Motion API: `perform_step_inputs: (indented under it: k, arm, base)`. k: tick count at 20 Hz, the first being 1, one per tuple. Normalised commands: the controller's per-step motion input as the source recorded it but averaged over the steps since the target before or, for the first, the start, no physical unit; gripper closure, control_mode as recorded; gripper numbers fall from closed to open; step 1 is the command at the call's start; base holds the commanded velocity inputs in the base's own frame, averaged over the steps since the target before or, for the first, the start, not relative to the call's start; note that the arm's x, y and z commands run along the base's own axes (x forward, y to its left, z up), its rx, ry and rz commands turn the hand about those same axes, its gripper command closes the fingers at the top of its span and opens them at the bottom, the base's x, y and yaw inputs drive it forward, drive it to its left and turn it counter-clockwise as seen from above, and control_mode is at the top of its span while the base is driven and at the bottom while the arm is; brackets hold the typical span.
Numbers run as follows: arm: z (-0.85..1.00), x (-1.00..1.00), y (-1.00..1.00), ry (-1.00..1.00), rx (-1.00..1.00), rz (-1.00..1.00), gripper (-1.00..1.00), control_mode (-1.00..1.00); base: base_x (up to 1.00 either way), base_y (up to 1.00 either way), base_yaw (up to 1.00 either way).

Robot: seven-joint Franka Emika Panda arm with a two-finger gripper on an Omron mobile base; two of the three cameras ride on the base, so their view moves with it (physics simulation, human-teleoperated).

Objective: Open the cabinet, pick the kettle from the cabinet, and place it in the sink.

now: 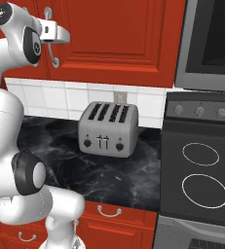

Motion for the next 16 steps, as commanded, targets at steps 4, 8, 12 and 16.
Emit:
perform_step_inputs:
  k: [4,8,12,16]
  arm:
    - [-0.05,0.15,0.0,0.0,0.03,0.0,1.0,-1.0]
    - [-0.02,0.12,0.02,0.0,0.04,0.0,1.0,-1.0]
    - [-0.01,0.0,0.08,0.0,0.07,0.0,1.0,-1.0]
    - [-0.02,-0.12,0.03,0.0,0.13,0.0,1.0,-1.0]
  base:
    - [0.0,0.0,0.0]
    - [0.0,0.0,0.0]
    - [0.0,0.0,0.0]
    - [0.0,0.0,0.0]
